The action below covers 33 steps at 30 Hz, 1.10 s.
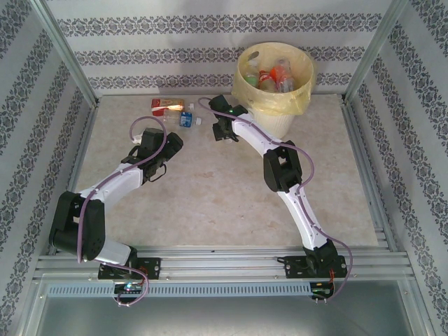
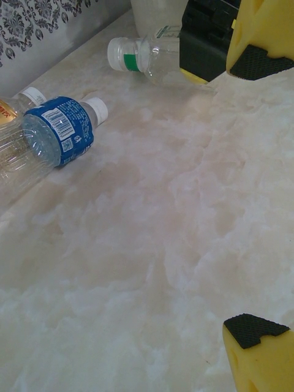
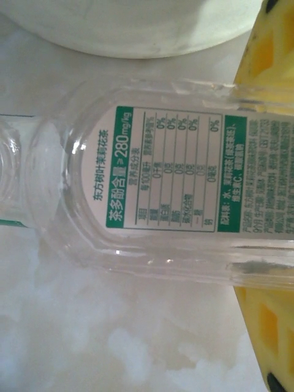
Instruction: Put the plastic bottles in the bin
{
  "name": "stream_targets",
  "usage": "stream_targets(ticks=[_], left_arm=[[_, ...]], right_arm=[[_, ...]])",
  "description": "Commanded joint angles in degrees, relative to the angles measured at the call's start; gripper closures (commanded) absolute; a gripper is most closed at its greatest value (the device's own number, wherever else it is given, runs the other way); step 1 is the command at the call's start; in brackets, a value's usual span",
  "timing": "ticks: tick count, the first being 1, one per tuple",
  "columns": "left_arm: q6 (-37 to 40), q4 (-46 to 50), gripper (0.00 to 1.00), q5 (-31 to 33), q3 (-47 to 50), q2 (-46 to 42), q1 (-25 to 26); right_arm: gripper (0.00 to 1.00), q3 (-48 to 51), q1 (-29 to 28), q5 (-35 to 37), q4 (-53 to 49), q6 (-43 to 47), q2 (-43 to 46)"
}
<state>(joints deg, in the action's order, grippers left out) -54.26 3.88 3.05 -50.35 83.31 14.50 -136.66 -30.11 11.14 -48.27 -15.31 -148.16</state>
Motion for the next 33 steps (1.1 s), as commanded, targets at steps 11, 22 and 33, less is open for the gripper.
stream_targets(ticks=[11, 22, 33], left_arm=[[1.3, -2.4, 0.01, -1.0, 1.6, -1.5, -0.7], [0.5, -3.5, 0.01, -1.1, 1.2, -1.2, -0.8], [-0.2, -3.1, 0.01, -0.7, 1.0, -1.6, -0.8]], right_arm=[[0.53, 9.8, -1.4, -6.9, 7.2, 1.0, 16.9], [0.53, 21.3, -1.3, -22.3, 15.1, 5.0, 36.2], [0.53, 18.9, 8.0, -30.9, 17.1, 0.9, 44.5]])
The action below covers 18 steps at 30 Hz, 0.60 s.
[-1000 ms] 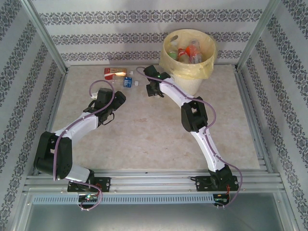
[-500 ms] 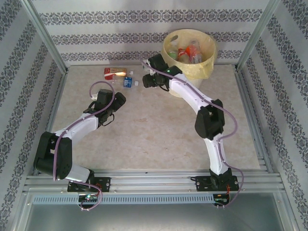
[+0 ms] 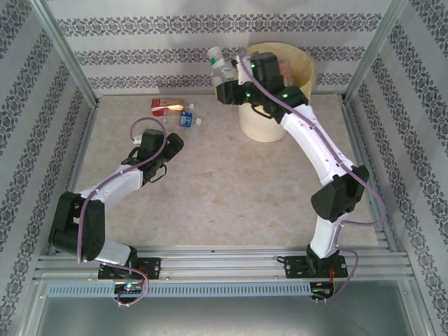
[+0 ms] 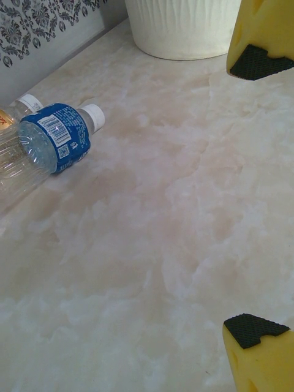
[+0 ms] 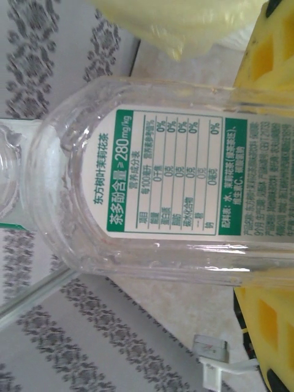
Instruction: Put the plastic bottles in the bin
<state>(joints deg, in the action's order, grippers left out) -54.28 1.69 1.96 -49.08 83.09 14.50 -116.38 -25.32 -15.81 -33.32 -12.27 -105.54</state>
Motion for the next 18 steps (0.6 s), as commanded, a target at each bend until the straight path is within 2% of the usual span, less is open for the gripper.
stream_targets(ticks=[1, 6, 11, 18], left_arm=[[-0.2, -0.8, 0.01, 0.6, -0.2, -1.4, -0.8], [0.6, -1.0, 0.01, 0.4, -0.3, -1.3, -0.8], [0.7, -0.8, 0.01, 0.6, -0.6, -1.2, -0.8], [1.0, 0.0, 0.01, 0.7, -1.0, -1.1, -0.9]], right_arm=[[0.53, -1.8, 4.4, -4.1, 2.3, -2.9, 2.0], [0.52, -6.5, 9.5, -1.8, -0.7, -4.9, 0.2], [0.48, -13.4, 13.3, 6.0, -7.9, -7.7, -4.5], [0.38, -18.8, 14.8, 11.0, -11.6, -7.4, -9.8]])
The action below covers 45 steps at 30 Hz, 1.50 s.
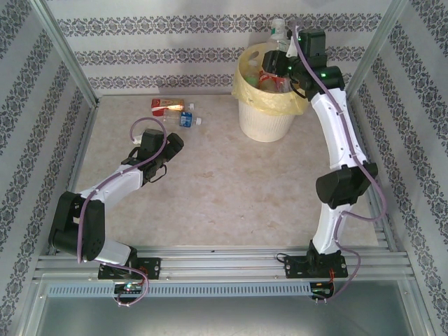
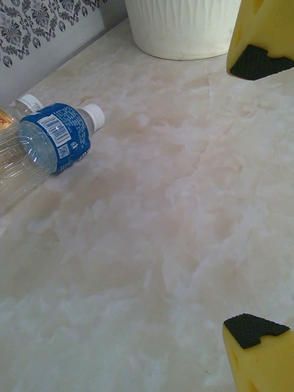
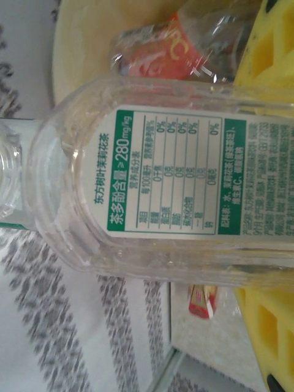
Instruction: Put the plastic bottles in the bin
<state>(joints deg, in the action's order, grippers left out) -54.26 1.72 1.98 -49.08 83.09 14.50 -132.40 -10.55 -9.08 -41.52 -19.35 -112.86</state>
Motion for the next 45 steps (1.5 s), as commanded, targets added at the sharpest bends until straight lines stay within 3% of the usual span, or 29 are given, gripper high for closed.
stream_targets(ticks=[1, 4, 9, 19, 26, 29, 32, 36, 45], left_arm=[[1.0, 0.0, 0.01, 0.7, -1.1, -1.1, -0.8], [1.0, 0.2, 0.01, 0.7, -1.2, -1.1, -0.8], [0.9, 0.2, 0.01, 0.7, -1.6, -0.5, -0.8], [0.4, -0.6, 0.01, -3.5, -4.6, 2.8, -0.8], [0.5, 3.1, 0.01, -1.5, -11.8, 8.2, -1.1], [-0.3, 6.2, 0.01, 2.5, -17.5, 12.2, -1.3], [-4.6, 12.1, 0.01, 11.3, -24.3, 17.2, -1.7], [-8.8, 16.4, 0.01, 17.9, -33.6, 24.9, -2.1], [-16.9, 21.6, 0.01, 18.3, -53.2, 42.9, -3.3]], right_arm=[[0.33, -4.0, 0.0, 5.1, -4.4, 0.0, -3.3], [0.13, -6.5, -0.1, 4.9, -6.4, 1.3, -4.5], [0.03, -4.6, 0.0, 5.3, -5.2, 3.2, -1.7], [0.02, 11.2, -0.2, 3.6, 3.7, 2.6, 10.1], [0.02, 32.1, -1.2, 0.3, 18.3, 0.0, 24.7], [0.02, 43.1, -2.3, -2.0, 26.4, -1.9, 31.7], [0.02, 52.9, -3.7, -4.0, 33.9, -2.8, 37.7], [0.02, 61.8, -6.0, -2.5, 38.6, -2.2, 44.6], [0.02, 64.8, -6.4, 1.4, 32.5, 0.7, 51.1]])
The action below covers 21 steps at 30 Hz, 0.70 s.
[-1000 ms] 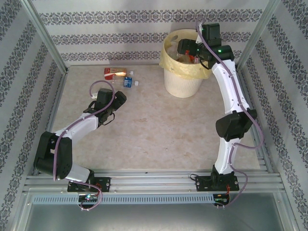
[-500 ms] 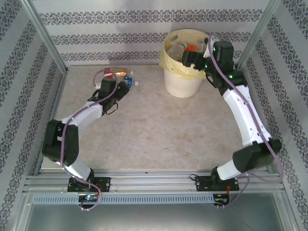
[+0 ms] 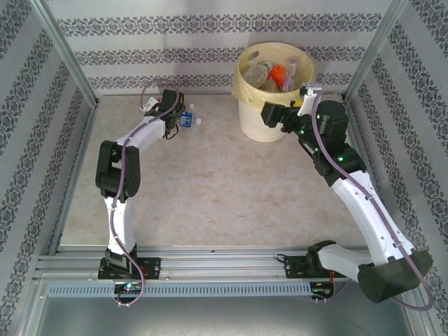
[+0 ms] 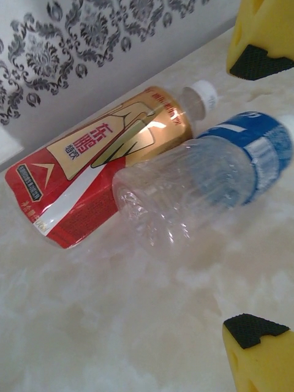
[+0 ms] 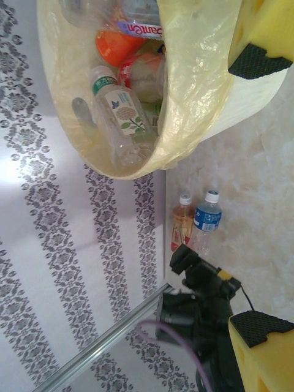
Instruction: Put the plastic bottles in the bin
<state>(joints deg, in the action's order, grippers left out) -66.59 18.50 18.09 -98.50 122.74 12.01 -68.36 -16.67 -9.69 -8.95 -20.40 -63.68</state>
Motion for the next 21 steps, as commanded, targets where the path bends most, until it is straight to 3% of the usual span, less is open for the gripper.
stream_targets(ticks=[1, 11, 21], left_arm=[[-5.7, 4.6, 0.0, 2.6, -5.1, 4.8, -0.8], [-6.1, -8.9, 0.02, 5.6, -7.3, 12.8, -1.4], [-0.4, -18.7, 0.31, 0.3, -6.5, 14.8, -1.8]], right_arm=[[0.02, 0.9, -0.2, 2.5, -0.7, 2.1, 2.5], [0.02, 0.9, -0.2, 6.5, -5.9, 4.1, 5.5], [0.02, 1.3, -0.2, 8.1, -8.0, 4.9, 5.9]])
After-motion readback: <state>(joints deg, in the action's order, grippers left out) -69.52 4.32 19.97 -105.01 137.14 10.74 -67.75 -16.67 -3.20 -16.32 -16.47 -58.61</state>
